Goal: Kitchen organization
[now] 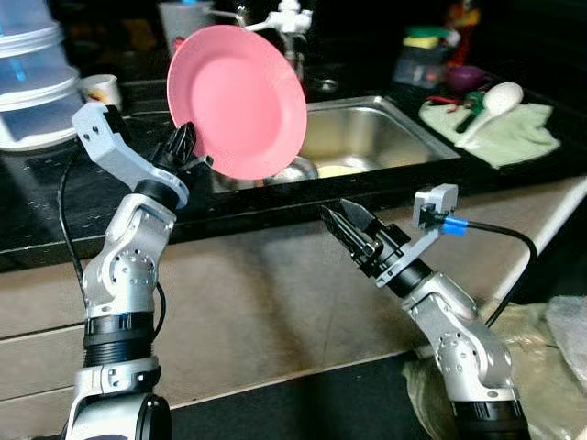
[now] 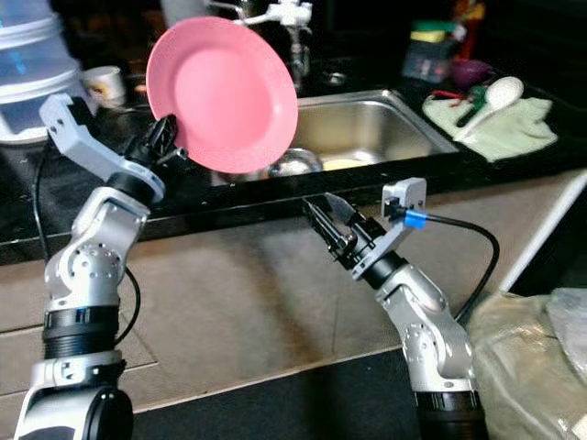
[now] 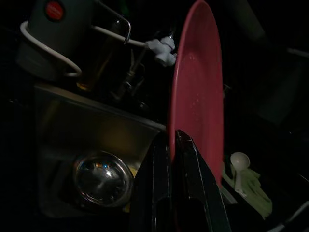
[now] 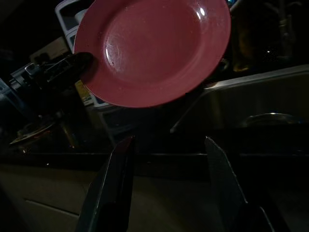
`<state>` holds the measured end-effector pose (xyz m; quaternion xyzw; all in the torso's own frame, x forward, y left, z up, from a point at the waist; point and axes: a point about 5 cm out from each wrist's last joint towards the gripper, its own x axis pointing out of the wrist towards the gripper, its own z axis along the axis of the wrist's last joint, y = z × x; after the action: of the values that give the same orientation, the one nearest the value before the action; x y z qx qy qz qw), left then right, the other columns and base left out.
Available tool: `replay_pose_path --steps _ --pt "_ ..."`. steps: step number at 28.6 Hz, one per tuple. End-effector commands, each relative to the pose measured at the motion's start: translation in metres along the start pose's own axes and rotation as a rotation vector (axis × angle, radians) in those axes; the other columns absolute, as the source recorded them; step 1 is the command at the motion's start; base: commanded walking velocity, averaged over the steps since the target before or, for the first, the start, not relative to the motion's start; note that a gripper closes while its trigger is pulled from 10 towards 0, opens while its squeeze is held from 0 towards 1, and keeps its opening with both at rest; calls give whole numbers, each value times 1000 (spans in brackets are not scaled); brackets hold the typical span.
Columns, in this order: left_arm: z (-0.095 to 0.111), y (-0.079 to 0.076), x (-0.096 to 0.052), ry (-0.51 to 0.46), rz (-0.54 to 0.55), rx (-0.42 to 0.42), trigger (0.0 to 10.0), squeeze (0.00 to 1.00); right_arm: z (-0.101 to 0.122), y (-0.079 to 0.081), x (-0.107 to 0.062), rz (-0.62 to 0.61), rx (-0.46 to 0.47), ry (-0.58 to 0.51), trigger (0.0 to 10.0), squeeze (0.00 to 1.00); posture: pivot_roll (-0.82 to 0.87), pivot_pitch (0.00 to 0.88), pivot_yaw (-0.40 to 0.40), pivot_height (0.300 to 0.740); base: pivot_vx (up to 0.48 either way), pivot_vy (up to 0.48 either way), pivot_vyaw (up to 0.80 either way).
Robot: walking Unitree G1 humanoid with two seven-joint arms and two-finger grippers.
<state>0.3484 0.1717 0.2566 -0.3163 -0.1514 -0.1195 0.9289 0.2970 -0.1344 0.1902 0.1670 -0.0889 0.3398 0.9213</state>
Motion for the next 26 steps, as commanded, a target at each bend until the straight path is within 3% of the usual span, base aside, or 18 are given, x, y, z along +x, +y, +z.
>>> replay_pose_path --steps 1,8,26 --pt "0 6 -1 4 29 -8 10000 0 -2 2 2 5 -2 10 10000 0 -5 25 1 740 0 0 0" --pt "0 10 0 16 46 4 10000 0 -2 2 1 2 -1 8 10000 0 -4 27 2 740 0 0 0" --pt "2 5 0 8 5 42 10000 0 -3 3 3 3 7 4 10000 0 1 25 2 740 364 0 0"
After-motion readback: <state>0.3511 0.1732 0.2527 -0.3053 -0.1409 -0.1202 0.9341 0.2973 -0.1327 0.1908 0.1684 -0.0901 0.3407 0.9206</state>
